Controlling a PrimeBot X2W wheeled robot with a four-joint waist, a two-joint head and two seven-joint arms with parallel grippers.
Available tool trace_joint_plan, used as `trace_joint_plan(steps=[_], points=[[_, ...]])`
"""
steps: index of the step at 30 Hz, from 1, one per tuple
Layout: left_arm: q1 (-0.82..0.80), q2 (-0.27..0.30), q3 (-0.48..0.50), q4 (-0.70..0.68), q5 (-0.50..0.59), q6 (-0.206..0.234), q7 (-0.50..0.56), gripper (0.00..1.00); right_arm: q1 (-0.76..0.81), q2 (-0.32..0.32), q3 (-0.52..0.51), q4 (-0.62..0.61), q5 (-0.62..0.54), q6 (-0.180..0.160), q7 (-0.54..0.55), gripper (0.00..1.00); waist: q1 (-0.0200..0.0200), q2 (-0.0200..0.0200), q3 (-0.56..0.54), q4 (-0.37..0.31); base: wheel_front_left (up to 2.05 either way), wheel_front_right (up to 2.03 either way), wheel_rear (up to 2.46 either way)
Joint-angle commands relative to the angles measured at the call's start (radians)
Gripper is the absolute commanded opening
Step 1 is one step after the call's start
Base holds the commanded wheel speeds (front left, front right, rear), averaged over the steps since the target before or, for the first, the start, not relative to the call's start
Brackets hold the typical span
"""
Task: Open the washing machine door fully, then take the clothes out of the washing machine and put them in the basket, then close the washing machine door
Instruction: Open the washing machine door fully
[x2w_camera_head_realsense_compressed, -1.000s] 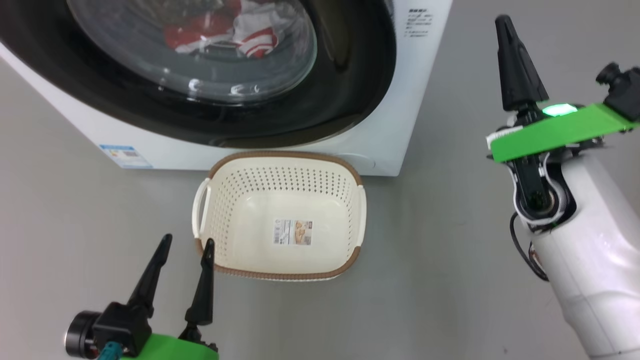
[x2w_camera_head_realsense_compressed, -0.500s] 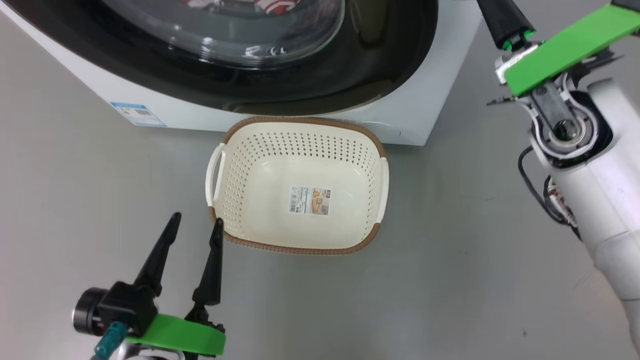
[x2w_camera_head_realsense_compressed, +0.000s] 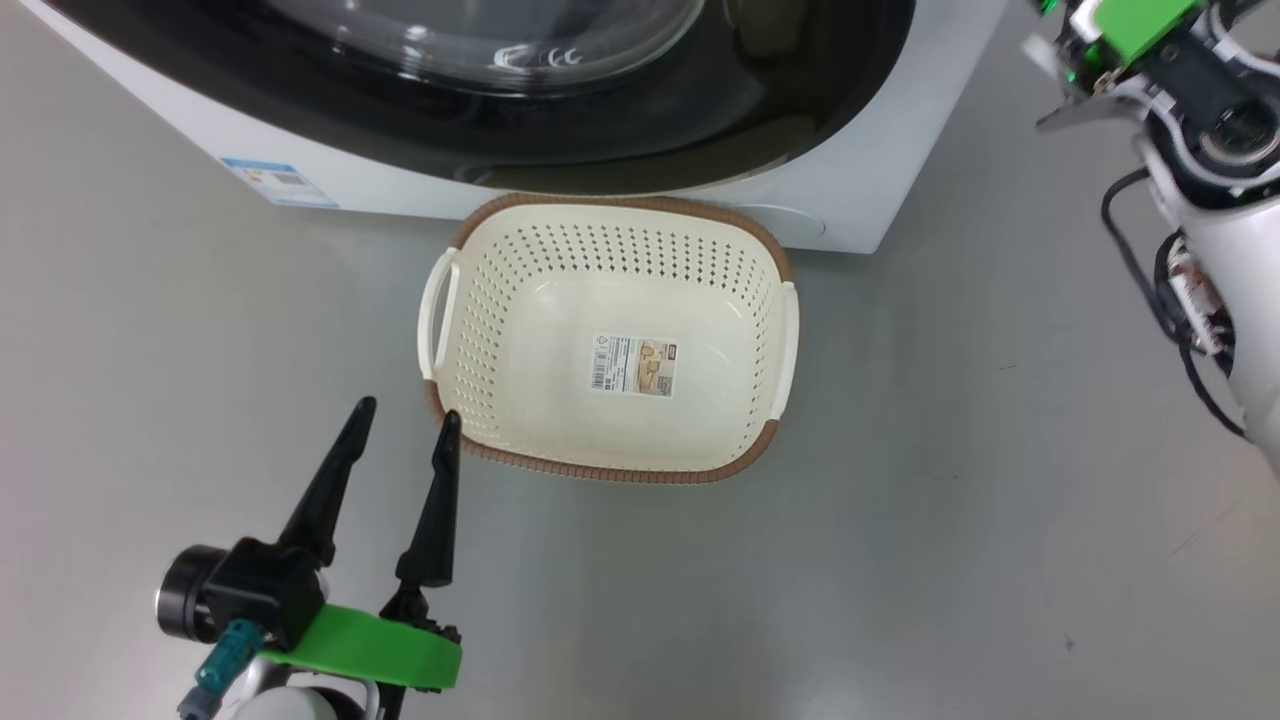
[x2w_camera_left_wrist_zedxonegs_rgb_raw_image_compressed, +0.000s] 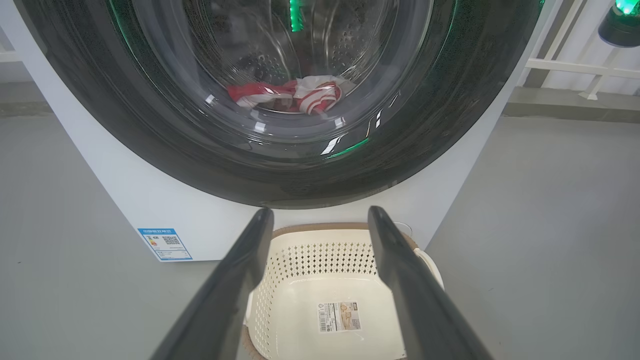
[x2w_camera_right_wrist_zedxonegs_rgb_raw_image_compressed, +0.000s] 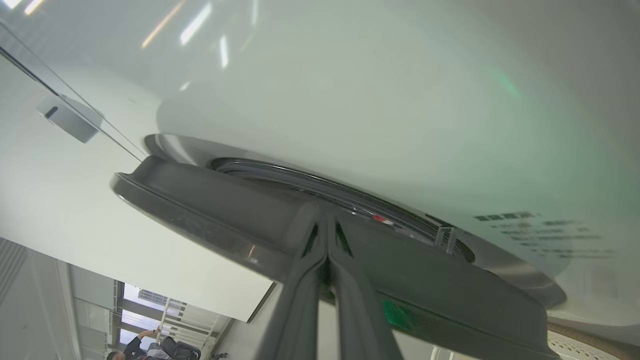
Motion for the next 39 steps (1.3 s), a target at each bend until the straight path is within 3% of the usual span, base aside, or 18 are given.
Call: trace_joint_plan(steps=[1,18,39], points=[[-0.019,0.012,0.027,-0.018,-0.012,-0.004,-0.012,1.00,-0.026,0.013,-0.013,-0.009,0.020,0.008,0.021,0.00,-0.0001,-0.0001,0.011,0.007,0.00,0.00,0.00],[-0.039,0.012,0.019,-0.012,-0.037,-0.005,-0.012,1.00,-0.084,0.035,0.006,0.109,0.035,0.008,0.200,0.00,-0.0001,-0.0001,0.024,0.021,0.00,0.00,0.00],[0.024,0.012,0.022,-0.016,-0.031,0.010,-0.012,1.00,0.167,0.083,0.045,-0.069,0.021,0.008,0.296,0.00,-0.0001,-0.0001,-0.096,0.004,0.00,0.00,0.00]])
